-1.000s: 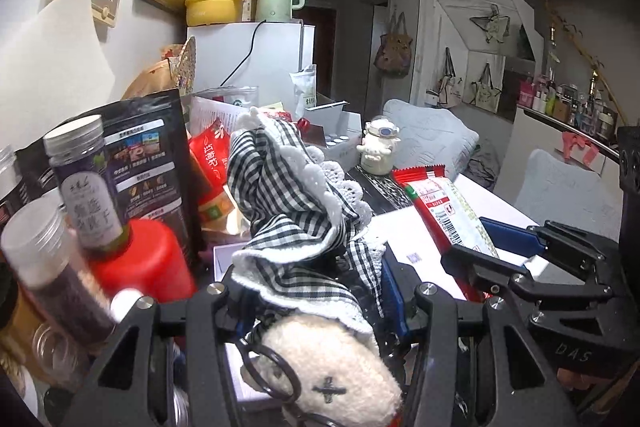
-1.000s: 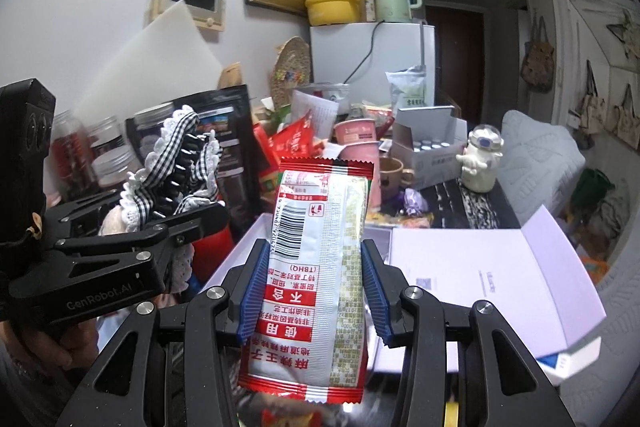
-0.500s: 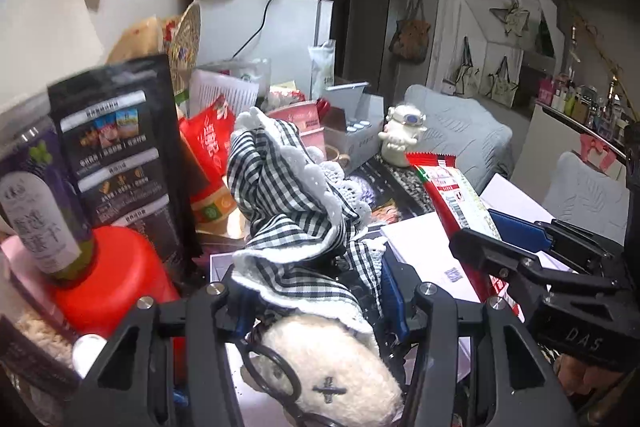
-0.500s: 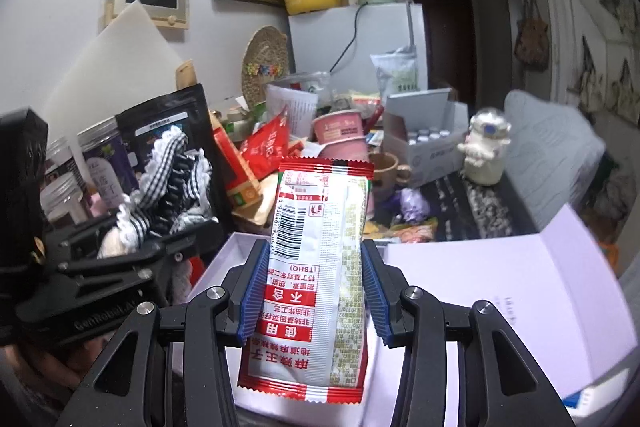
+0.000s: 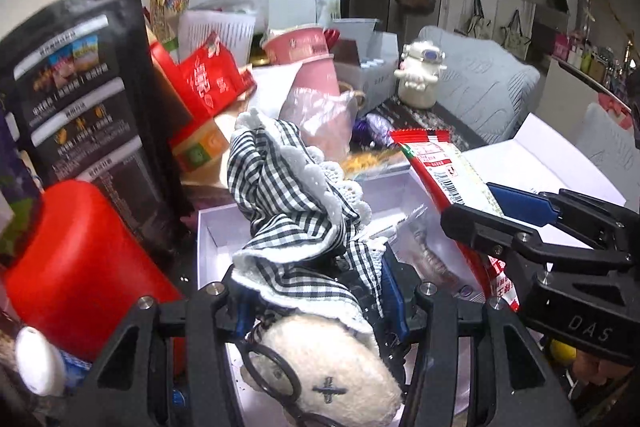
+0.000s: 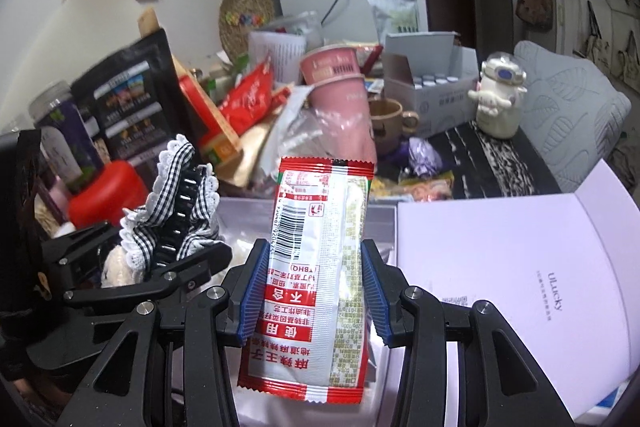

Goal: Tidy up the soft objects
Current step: 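Lower and release the sachet in the box while the left tool releases the doll there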

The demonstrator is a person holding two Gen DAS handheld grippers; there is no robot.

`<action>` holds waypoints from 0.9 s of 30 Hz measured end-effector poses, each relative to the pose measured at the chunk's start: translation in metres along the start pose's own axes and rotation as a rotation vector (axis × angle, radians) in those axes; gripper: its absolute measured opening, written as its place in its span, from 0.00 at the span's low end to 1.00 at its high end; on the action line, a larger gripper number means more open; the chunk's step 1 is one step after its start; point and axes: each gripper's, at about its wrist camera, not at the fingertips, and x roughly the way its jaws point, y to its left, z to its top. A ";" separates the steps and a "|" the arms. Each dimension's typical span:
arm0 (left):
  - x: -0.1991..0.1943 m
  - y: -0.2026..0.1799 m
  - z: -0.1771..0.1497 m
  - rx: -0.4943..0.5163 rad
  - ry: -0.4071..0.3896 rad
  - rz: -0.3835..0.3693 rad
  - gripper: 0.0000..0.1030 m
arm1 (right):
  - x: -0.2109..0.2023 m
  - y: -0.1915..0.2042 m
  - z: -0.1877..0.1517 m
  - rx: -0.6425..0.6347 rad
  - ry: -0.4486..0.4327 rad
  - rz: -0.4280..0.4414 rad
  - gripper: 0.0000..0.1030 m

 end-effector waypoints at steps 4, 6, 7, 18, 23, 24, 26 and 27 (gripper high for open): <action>0.017 0.001 -0.004 -0.002 0.050 0.016 0.49 | 0.011 -0.002 -0.008 -0.019 0.030 -0.008 0.43; 0.026 0.003 -0.007 -0.011 0.079 0.023 0.49 | 0.016 -0.004 -0.011 -0.010 0.052 -0.006 0.44; 0.029 0.003 -0.008 -0.011 0.088 0.025 0.49 | 0.019 -0.005 -0.012 -0.006 0.059 -0.003 0.44; 0.048 0.004 -0.016 -0.021 0.159 0.039 0.50 | 0.041 -0.009 -0.021 -0.018 0.127 -0.042 0.45; 0.055 0.007 -0.016 -0.044 0.200 0.043 0.52 | 0.049 -0.011 -0.027 -0.010 0.160 -0.054 0.46; 0.055 0.007 -0.016 -0.050 0.204 0.037 0.52 | 0.048 -0.011 -0.026 -0.013 0.160 -0.060 0.47; 0.056 0.007 -0.016 -0.064 0.216 0.031 0.55 | 0.048 -0.012 -0.026 -0.015 0.162 -0.066 0.49; 0.056 0.007 -0.016 -0.068 0.221 0.036 0.55 | 0.047 -0.013 -0.026 -0.015 0.166 -0.060 0.49</action>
